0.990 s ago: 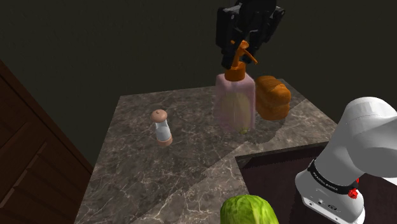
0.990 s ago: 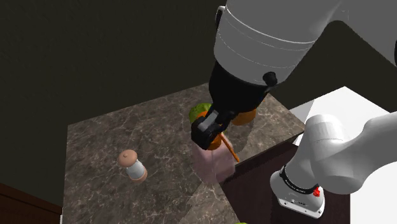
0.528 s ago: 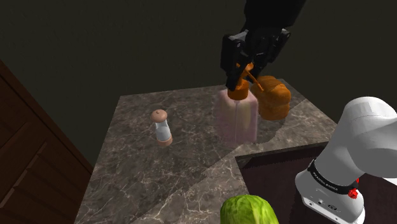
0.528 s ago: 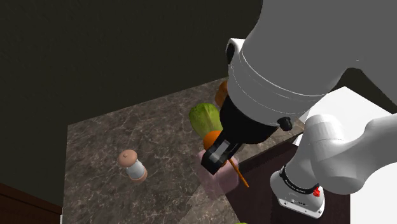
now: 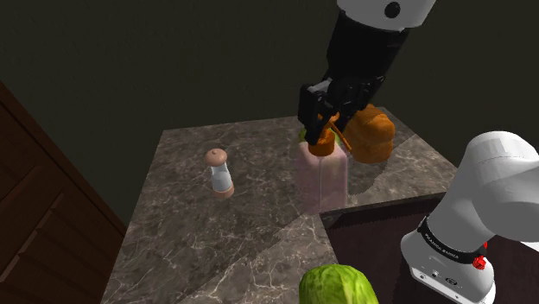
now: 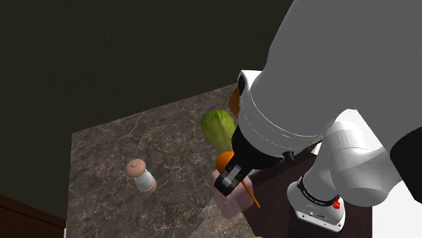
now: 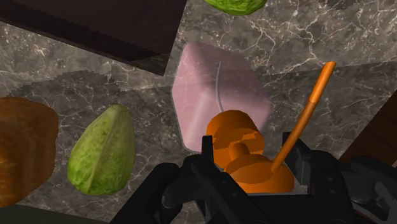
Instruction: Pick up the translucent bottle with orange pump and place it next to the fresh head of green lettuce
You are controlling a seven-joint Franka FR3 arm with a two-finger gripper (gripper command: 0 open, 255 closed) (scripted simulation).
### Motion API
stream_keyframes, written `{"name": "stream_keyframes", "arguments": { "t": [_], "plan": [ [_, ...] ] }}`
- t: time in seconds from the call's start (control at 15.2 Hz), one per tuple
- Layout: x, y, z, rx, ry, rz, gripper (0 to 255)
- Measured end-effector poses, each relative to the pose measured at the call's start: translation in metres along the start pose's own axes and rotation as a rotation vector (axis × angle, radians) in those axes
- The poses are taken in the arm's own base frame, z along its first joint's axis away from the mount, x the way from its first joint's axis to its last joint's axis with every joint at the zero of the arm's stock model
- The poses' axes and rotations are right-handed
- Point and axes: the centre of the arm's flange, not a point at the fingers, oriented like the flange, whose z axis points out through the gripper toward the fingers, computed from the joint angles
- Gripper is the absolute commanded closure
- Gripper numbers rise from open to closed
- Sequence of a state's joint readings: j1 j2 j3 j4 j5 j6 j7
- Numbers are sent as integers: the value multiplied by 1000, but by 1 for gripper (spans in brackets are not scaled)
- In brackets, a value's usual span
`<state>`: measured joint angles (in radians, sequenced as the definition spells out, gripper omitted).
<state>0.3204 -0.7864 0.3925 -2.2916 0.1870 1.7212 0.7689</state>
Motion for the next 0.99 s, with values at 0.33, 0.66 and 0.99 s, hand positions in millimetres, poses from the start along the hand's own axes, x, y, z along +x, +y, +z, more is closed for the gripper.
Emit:
{"name": "stream_keyframes", "arguments": {
  "t": [0.33, 0.66, 0.99],
  "plan": [
    [-3, 2, 25, 0, 0, 0, 255],
    [-9, 2, 52, 0, 0, 0, 255],
    [-14, 5, 78, 0, 0, 0, 255]
  ]
}}
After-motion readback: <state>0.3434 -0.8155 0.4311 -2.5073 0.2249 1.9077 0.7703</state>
